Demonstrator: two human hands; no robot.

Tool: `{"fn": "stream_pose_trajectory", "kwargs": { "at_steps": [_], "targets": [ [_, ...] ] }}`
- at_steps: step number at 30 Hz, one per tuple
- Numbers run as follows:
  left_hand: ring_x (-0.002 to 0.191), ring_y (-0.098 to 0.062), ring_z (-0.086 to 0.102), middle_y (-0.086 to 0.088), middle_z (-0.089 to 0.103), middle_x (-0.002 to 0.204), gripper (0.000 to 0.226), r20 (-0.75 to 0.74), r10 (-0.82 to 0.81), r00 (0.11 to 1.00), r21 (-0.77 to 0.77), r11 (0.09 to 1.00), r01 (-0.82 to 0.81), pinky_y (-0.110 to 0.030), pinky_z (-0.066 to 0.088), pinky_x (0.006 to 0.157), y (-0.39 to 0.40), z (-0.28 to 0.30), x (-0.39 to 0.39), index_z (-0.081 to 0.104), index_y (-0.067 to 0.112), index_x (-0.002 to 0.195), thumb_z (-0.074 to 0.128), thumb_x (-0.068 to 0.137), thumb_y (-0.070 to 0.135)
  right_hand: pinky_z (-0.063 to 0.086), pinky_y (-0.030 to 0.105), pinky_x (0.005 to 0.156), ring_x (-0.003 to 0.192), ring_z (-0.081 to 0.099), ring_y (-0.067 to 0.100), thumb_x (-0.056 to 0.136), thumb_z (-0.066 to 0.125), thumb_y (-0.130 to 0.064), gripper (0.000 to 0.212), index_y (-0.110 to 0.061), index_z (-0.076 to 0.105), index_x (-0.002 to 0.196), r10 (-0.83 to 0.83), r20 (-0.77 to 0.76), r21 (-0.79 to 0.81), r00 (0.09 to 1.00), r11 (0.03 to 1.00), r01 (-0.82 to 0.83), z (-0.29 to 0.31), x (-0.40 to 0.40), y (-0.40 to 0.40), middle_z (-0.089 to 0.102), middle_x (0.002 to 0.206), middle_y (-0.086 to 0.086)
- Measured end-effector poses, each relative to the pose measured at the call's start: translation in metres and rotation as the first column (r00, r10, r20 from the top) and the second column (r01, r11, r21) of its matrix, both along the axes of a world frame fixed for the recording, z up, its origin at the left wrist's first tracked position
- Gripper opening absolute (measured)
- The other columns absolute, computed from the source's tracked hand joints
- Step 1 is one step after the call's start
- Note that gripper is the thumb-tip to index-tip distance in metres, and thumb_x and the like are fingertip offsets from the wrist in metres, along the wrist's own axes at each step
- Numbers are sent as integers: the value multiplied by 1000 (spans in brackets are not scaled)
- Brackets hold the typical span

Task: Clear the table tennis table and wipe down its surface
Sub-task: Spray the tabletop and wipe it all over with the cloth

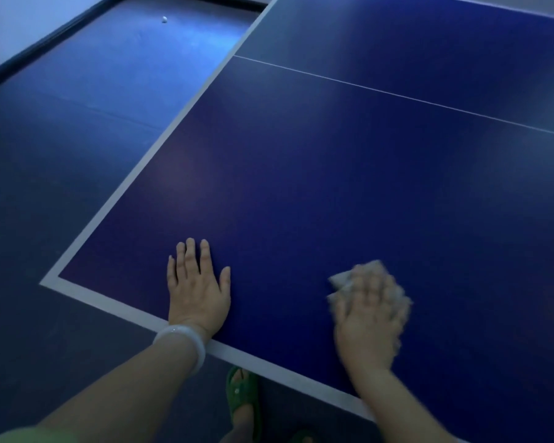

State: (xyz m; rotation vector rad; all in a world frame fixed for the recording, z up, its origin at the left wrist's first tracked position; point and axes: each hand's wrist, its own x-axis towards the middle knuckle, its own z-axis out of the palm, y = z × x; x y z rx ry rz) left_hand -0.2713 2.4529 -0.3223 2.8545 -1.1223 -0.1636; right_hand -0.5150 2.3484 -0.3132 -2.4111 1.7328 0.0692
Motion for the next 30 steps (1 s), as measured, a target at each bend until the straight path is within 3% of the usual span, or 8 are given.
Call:
{"fn": "stream_pose_trajectory", "kwargs": {
  "at_steps": [3, 5, 9, 13, 19, 23, 27, 30],
  "targets": [
    [150, -26, -4, -13, 4, 163, 73, 1, -7, 1000, -10, 1000, 7, -45, -1, 122, 1, -2, 1, 5, 13, 155, 9, 96, 54, 12, 61, 116, 152, 10, 27, 97, 41, -44, 63, -24, 22, 155, 460, 23, -20, 888, 888, -459, -1, 19, 59, 10, 165, 6],
    [150, -26, -3, -13, 6, 163, 73, 1, -12, 1000, -14, 1000, 12, -46, 0, 122, 1, -3, 2, 7, 12, 155, 8, 95, 55, 15, 57, 114, 151, 15, 23, 95, 38, -50, 66, -26, 25, 155, 559, 6, -13, 829, 829, -559, -1, 1, 62, 10, 165, 2],
    [150, -28, -1, -15, 7, 162, 74, -3, -18, 1000, -12, 1000, 18, -46, -1, 122, 2, -4, 1, 8, 11, 155, 2, 96, 54, 4, 54, 121, 149, -19, 19, 98, 13, -50, 65, -29, -10, 155, 128, -161, 79, 979, 990, -117, 1, -50, 41, -32, 158, -3],
    [150, -29, -2, -16, 5, 162, 74, -35, -30, 999, -24, 999, 29, -47, -4, 122, 3, -4, 2, 5, 10, 155, 4, 95, 54, 1, 57, 119, 148, -22, 22, 97, 7, -51, 65, -30, -15, 154, -338, -155, 90, 928, 931, 354, 6, -4, 63, -49, 147, -4],
    [149, -22, -13, -8, -5, 163, 70, -208, -112, 972, -185, 980, 74, -39, -14, 119, 11, 7, 11, 5, 16, 156, 26, 99, 50, 13, 61, 117, 151, 11, 28, 94, 29, -49, 67, -20, 21, 154, 217, -9, 55, 976, 975, -216, 4, 102, 105, 12, 164, 9],
    [150, -20, -2, -3, 4, 163, 64, -222, -262, 939, -304, 934, 188, -36, -4, 121, 42, 12, 54, 16, 18, 155, 38, 100, 43, 15, 57, 117, 152, 9, 23, 99, 24, -51, 64, -21, 24, 155, 442, -69, 38, 894, 897, -440, -5, 73, 83, 9, 165, 3],
    [147, -23, -21, -11, -12, 162, 79, -122, -177, 977, -115, 980, 164, -41, -12, 120, 81, 9, 103, -4, 14, 155, 21, 97, 62, 6, 54, 121, 151, -10, 18, 102, 8, -48, 61, -25, 0, 157, -61, -61, 95, 996, 993, 67, 0, 56, 39, -19, 161, -4],
    [141, -25, -37, -10, -35, 155, 90, -161, -224, 961, -6, 974, 226, -44, -20, 117, 87, 4, 112, -28, 15, 148, 7, 89, 74, -3, 57, 119, 150, -13, 20, 101, 10, -51, 62, -28, -4, 157, -326, 13, 122, 945, 939, 322, 4, 96, 8, -18, 163, -4]
  ]
}}
